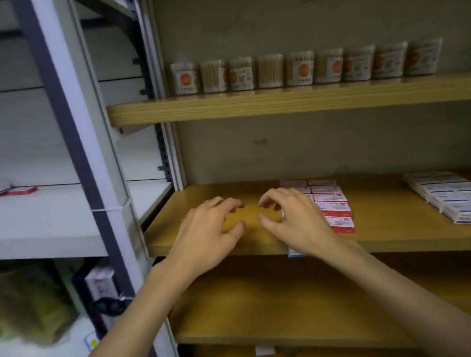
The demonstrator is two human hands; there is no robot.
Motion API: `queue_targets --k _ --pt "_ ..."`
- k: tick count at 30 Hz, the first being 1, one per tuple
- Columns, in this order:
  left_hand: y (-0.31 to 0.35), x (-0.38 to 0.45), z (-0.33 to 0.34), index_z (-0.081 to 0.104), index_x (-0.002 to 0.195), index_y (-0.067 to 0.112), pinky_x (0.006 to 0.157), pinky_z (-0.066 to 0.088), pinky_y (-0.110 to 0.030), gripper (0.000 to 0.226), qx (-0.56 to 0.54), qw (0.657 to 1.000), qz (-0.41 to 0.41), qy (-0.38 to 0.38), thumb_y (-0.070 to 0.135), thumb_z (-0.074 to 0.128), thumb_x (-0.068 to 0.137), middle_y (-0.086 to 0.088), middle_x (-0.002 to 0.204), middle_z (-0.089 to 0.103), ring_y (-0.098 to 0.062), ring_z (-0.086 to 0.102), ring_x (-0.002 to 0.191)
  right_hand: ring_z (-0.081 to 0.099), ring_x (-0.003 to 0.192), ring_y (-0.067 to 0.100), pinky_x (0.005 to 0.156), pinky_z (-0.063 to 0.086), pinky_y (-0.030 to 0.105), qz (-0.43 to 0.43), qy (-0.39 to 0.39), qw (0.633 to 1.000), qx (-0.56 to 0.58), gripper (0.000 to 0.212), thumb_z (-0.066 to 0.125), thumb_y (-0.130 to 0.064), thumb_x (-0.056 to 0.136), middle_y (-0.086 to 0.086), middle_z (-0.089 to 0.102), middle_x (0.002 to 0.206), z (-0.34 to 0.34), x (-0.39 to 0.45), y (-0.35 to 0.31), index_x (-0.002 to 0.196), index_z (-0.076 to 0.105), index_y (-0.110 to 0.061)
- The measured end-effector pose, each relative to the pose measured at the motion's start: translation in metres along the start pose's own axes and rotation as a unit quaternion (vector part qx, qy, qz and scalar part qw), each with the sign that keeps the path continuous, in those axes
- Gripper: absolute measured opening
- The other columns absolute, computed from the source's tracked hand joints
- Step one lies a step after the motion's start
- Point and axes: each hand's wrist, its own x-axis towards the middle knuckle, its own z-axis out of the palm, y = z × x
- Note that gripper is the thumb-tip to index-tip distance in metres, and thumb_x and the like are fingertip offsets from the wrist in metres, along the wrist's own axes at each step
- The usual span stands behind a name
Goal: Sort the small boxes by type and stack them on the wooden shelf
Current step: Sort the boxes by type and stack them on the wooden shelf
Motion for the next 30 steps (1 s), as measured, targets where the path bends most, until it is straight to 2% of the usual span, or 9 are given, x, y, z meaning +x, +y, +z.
queue_targets --k 4,6,11,17,21,30 --pt "-0.041 -0.033 -0.032 0.057 0.130 0.035 0.082 0.051 -0.033 0.036 -0.009 1.000 -0.013 0.026 0.045 0.054 0.095 0.017 0.113 0.060 -0.004 0.056 0.099 0.060 0.083 0.003 0.071 0.050 0.020 -0.018 -0.014 0.997 0.076 0.012 0.068 -0.033 0.091 -0.015 0.063 0.098 0.021 0.009 -0.052 0.102 0.062 -0.033" --pt "-0.067 -0.050 -0.050 0.054 0.131 0.036 0.082 0.052 -0.032 0.037 -0.017 0.999 -0.017 0.028 0.046 0.053 0.095 0.018 0.111 0.059 -0.002 0.056 0.098 0.062 0.082 0.001 0.067 0.048 0.014 -0.018 -0.023 0.992 0.120 0.011 0.069 -0.028 0.092 -0.016 0.064 0.096 0.033 0.012 -0.083 0.100 0.064 -0.033" --pt "-0.135 -0.090 -0.094 0.054 0.130 0.036 0.083 0.051 -0.032 0.035 -0.035 0.999 -0.014 0.032 0.045 0.054 0.097 0.019 0.108 0.060 -0.001 0.056 0.093 0.063 0.083 -0.001 0.064 0.047 0.010 -0.026 -0.028 0.980 0.193 0.014 0.070 -0.018 0.091 -0.016 0.066 0.093 0.071 0.022 -0.169 0.100 0.067 -0.029" --pt "-0.231 -0.133 -0.144 0.058 0.122 0.039 0.086 0.040 -0.035 0.026 0.008 0.997 -0.042 0.069 0.043 0.053 0.097 0.019 0.099 0.059 -0.003 0.056 0.086 0.066 0.076 0.007 0.070 0.056 0.023 -0.039 -0.032 0.978 0.205 0.014 0.065 -0.014 0.091 -0.011 0.069 0.088 0.132 0.048 -0.268 0.102 0.068 -0.022" --pt "-0.298 -0.152 -0.171 0.052 0.130 0.040 0.093 0.042 -0.038 0.034 0.034 0.996 -0.073 0.043 0.048 0.049 0.097 0.018 0.109 0.058 -0.006 0.055 0.101 0.066 0.081 0.006 0.077 0.058 0.030 -0.036 -0.041 0.982 0.182 0.015 0.064 -0.018 0.091 -0.013 0.068 0.092 0.172 0.073 -0.318 0.103 0.066 -0.026" --pt "-0.433 -0.158 -0.208 0.040 0.144 0.038 0.105 0.038 -0.046 0.050 0.086 0.985 -0.149 -0.030 0.058 0.038 0.099 0.004 0.141 0.051 -0.019 0.049 0.126 0.063 0.077 0.003 0.079 0.052 0.028 -0.022 -0.035 0.990 0.132 0.013 0.061 -0.022 0.090 -0.016 0.067 0.092 0.245 0.148 -0.396 0.100 0.066 -0.027"
